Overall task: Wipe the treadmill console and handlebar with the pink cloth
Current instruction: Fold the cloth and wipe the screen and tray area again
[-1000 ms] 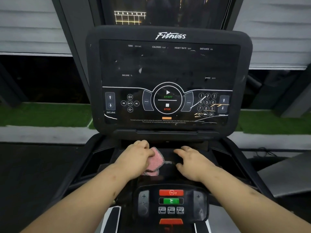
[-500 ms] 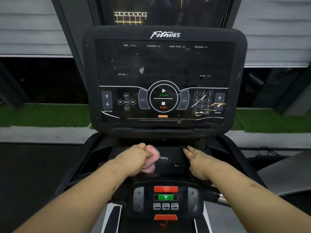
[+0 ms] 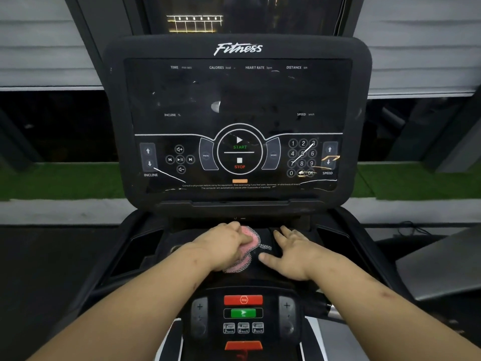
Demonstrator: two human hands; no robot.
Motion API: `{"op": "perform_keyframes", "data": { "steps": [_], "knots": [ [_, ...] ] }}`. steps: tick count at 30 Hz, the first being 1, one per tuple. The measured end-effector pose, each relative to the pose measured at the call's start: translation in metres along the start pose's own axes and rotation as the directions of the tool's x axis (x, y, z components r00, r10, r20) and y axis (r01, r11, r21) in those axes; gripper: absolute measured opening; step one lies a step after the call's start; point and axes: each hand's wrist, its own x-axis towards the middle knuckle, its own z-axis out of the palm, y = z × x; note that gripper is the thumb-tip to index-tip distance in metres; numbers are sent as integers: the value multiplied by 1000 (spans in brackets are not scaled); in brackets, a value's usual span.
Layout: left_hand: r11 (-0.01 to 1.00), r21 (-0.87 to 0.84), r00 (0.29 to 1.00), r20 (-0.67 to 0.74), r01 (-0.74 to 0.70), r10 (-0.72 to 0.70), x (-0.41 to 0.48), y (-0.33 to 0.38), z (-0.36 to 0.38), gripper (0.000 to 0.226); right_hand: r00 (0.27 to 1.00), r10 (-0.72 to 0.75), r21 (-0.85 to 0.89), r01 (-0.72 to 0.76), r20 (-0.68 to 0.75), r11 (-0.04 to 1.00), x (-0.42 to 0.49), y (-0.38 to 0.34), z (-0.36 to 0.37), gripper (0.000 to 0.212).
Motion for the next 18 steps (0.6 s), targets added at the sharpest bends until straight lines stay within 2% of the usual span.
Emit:
{"op": "perform_keyframes", "data": {
  "steps": [6,12,18],
  "knots": [
    [999,27,999,33,-36,35,-24,-20,-3,49,993,-38,27,35,110,999,-10,11,-6,121],
    [998,48,999,14,-45,45,-17,-7,1,48,990,-46,39,41,135,998,-8,13,-5,123],
    [989,70,991,38,-132,129,12,34,-9,48,989,-48,19,46,141,999,-4,14,-4,123]
  ]
}}
